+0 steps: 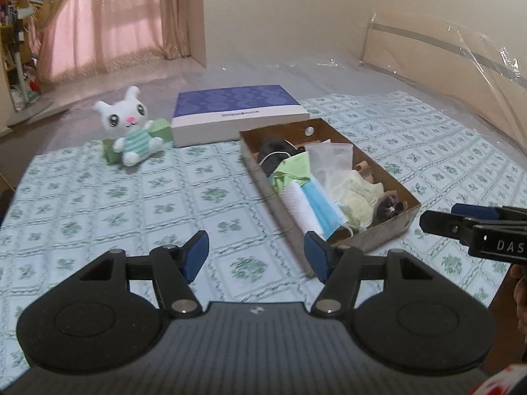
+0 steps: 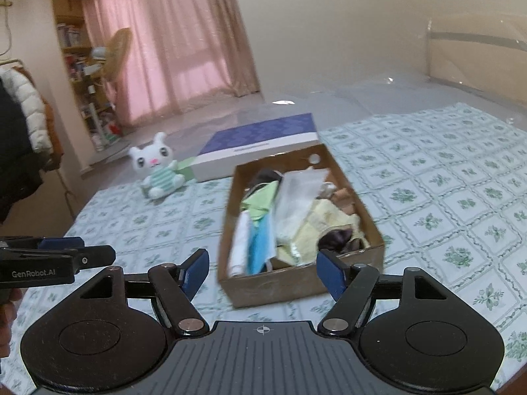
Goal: Organize soft objects
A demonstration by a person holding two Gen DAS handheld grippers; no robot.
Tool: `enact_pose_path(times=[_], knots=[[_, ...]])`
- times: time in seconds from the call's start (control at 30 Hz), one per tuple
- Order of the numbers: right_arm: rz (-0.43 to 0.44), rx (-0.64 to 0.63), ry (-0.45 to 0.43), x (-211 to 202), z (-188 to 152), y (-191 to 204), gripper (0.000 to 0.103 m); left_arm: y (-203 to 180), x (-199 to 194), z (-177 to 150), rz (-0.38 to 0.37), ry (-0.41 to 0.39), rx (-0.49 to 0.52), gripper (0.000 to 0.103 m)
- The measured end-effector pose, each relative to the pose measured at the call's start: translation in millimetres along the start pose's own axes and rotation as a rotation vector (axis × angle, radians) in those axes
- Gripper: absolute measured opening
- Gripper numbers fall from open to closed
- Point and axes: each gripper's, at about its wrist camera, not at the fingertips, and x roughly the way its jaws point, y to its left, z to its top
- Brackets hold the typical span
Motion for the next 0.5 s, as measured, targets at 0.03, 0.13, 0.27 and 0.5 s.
enact_pose_path(times=[0.03, 0.13, 0.27, 0.5], knots=[[0.004, -0.002, 0.004, -1.8, -2.3, 4.2, 0.072, 1.3, -5.6, -2.9, 0.007, -0.005, 0.003, 0.061], [0.016, -0.011, 0.012, -6.7, -8.3, 15.3, 0.072, 6.9, -21.7, -12.9, 0.023, -0.011, -0.003, 0.062], [0.025, -0.006, 0.026, -12.2, -16.8, 29.2, 0.072, 17.3, -42.0, -26.7, 0.05, -0.015, -0.037, 0.064], [0.055, -0.021, 0.074, -17.8, -32.8, 51.0, 0.072, 31.9, -72.6, -51.0, 0.069, -0.004, -0.101, 0.064]])
